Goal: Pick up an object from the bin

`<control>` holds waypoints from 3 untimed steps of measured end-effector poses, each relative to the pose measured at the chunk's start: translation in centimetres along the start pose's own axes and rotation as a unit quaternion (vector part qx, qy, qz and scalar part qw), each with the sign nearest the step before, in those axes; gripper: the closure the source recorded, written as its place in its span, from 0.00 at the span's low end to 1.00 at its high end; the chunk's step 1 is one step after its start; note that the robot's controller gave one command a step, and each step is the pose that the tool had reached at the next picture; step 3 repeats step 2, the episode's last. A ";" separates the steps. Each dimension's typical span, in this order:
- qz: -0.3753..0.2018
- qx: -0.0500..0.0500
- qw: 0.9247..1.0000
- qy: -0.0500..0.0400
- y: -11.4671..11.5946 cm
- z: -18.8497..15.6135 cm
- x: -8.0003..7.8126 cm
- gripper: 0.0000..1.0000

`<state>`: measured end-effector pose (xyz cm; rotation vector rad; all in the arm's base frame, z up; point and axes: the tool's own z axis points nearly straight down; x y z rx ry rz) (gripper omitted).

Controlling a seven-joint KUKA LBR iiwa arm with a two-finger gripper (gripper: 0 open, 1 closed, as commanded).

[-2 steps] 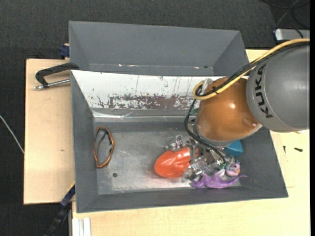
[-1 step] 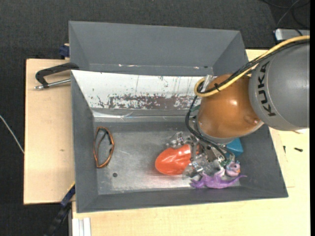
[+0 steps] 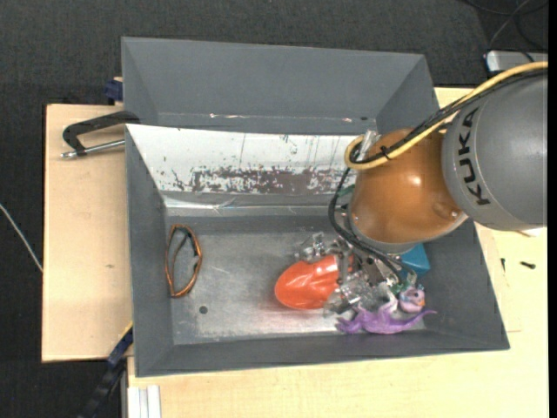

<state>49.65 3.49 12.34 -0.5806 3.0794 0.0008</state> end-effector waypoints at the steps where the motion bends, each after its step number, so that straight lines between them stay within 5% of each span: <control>1: 0.000 -0.001 1.000 0.003 0.1 -0.8 0.1 1.00; 3: 0.000 -0.001 1.000 0.003 0.1 -2.1 0.0 1.00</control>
Offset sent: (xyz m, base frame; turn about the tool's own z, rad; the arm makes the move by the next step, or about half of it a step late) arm 0.0000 0.0000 0.0106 0.0000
